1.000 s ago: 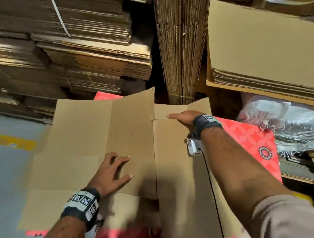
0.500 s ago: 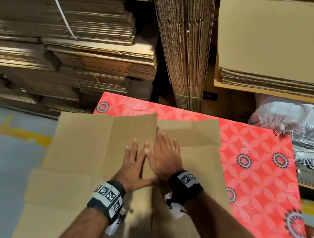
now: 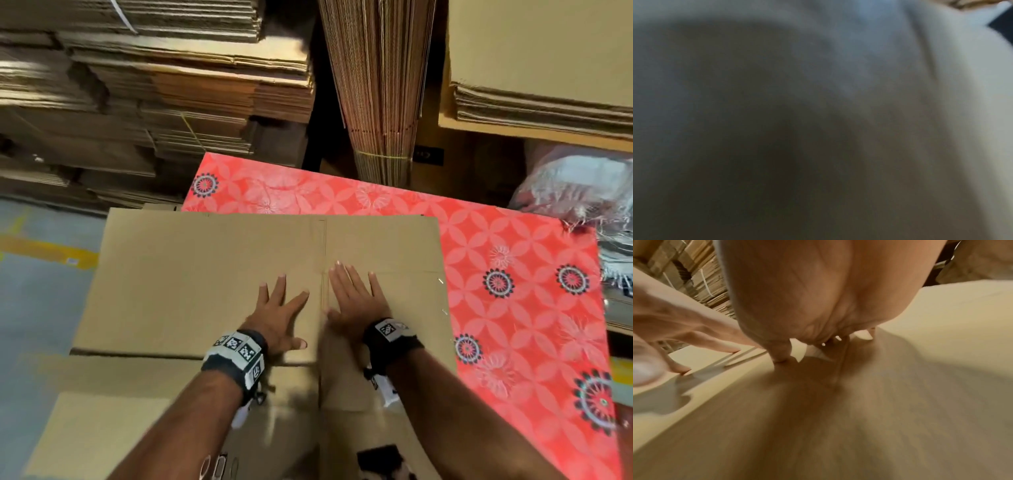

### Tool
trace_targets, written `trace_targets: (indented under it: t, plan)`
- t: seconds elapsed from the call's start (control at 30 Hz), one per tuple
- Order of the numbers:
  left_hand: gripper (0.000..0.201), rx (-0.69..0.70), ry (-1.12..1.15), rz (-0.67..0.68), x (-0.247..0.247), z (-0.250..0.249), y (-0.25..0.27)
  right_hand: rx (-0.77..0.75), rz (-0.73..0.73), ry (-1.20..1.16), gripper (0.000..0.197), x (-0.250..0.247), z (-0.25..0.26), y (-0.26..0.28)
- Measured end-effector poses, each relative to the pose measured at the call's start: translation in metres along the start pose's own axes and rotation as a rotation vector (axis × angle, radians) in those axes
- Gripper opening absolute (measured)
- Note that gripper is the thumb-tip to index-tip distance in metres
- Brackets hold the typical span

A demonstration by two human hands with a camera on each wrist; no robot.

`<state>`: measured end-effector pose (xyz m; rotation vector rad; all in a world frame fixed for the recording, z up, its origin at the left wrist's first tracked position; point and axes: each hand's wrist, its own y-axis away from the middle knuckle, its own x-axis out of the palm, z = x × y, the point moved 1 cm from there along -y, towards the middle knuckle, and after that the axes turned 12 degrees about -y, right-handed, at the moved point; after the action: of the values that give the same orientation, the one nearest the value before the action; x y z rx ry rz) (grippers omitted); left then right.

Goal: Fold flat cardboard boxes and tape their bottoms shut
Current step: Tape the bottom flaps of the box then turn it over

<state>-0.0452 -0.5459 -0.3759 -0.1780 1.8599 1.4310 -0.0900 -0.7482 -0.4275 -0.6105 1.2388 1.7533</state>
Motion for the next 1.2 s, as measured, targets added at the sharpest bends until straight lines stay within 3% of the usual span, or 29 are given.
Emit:
trace_targets:
  t: [0.13, 0.27, 0.37, 0.5, 0.67, 0.77, 0.87, 0.97, 1.03, 1.1, 1.2]
  plan:
    - [0.086, 0.041, 0.161, -0.078, -0.023, 0.016, 0.029, 0.119, 0.035, 0.019, 0.08, -0.024, -0.001, -0.024]
    - [0.077, 0.066, 0.168, -0.108, -0.025, 0.039, 0.066, 0.298, 0.033, -0.081, 0.08, -0.059, 0.01, -0.037]
    - [0.08, 0.089, 0.157, -0.073, 0.005, 0.057, 0.085, 0.258, 0.03, -0.073, 0.083, -0.058, 0.046, -0.017]
    - [0.099, 0.032, -0.028, 0.002, 0.095, 0.077, 0.101, 0.15, 0.179, -0.104, 0.089, 0.007, 0.113, 0.056]
    - [0.099, 0.025, -0.103, -0.16, 0.159, 0.09, 0.111, 0.248, 0.199, -0.217, 0.092, 0.123, 0.16, 0.145]
    - [0.095, 0.073, -0.066, -0.17, 0.165, 0.096, 0.111, 0.25, 0.105, -0.201, 0.091, 0.142, 0.163, 0.154]
    - [0.096, 0.135, -0.107, -0.199, 0.168, 0.116, 0.112, 0.355, -0.128, -0.454, 0.09, 0.135, 0.165, 0.157]
    - [0.094, 0.159, -0.104, -0.223, 0.176, 0.139, 0.117, 0.727, -0.586, -0.915, 0.086, 0.126, 0.167, 0.183]
    - [0.091, 0.144, -0.096, -0.22, 0.184, 0.146, 0.123, 0.952, -0.764, -1.398, 0.064, 0.126, 0.172, 0.202]
    - [0.089, 0.157, -0.104, -0.216, 0.19, 0.148, 0.127, 1.012, -0.776, -1.804, 0.039, 0.13, 0.18, 0.21]
    - [0.088, 0.202, -0.143, -0.216, 0.192, 0.145, 0.132, 0.979, -0.884, -2.04, 0.033, 0.141, 0.174, 0.202]
